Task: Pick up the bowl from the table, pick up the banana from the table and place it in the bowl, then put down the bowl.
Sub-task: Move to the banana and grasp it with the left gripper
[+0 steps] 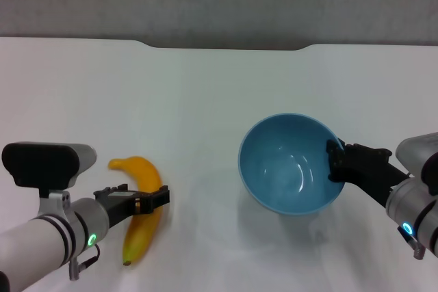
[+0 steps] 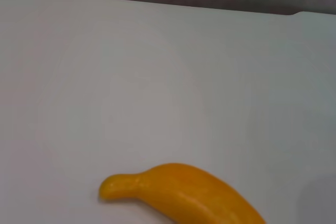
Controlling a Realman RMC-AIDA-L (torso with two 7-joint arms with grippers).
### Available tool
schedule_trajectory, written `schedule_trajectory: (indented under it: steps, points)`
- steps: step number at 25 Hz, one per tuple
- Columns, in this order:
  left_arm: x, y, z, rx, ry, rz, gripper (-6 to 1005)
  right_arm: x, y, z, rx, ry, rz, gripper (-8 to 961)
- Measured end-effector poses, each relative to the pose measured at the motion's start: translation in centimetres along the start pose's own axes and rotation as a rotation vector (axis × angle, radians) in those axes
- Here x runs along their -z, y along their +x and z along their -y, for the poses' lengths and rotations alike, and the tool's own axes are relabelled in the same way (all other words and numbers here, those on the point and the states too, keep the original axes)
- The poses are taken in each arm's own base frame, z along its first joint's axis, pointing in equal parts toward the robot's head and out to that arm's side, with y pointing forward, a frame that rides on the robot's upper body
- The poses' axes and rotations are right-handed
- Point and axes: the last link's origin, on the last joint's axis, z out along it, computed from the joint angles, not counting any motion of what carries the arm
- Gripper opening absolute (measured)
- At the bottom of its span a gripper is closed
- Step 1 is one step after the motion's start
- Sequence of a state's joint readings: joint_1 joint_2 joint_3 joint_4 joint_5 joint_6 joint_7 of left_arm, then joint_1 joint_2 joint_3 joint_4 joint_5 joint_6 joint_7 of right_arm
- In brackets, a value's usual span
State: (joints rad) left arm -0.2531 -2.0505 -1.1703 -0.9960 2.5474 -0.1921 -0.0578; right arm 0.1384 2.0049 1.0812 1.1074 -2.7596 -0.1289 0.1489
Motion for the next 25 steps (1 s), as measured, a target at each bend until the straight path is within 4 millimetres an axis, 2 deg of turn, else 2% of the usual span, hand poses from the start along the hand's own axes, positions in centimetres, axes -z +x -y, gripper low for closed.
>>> schedule_trajectory:
  steps: [9, 19, 25]
  points:
    - [-0.42, -0.9, -0.25, -0.049, -0.004, 0.023, 870, 0.01, -0.34, -0.24, 0.0, -0.008, 0.016, 39]
    - [-0.46, -1.02, 0.05, -0.057, 0.002, 0.023, 861, 0.12, -0.3, -0.19, -0.003, -0.006, 0.021, 39]
    - [-0.38, -0.92, 0.51, -0.049, 0.013, 0.015, 666, 0.2, -0.35, -0.19, -0.003, -0.006, 0.027, 39]
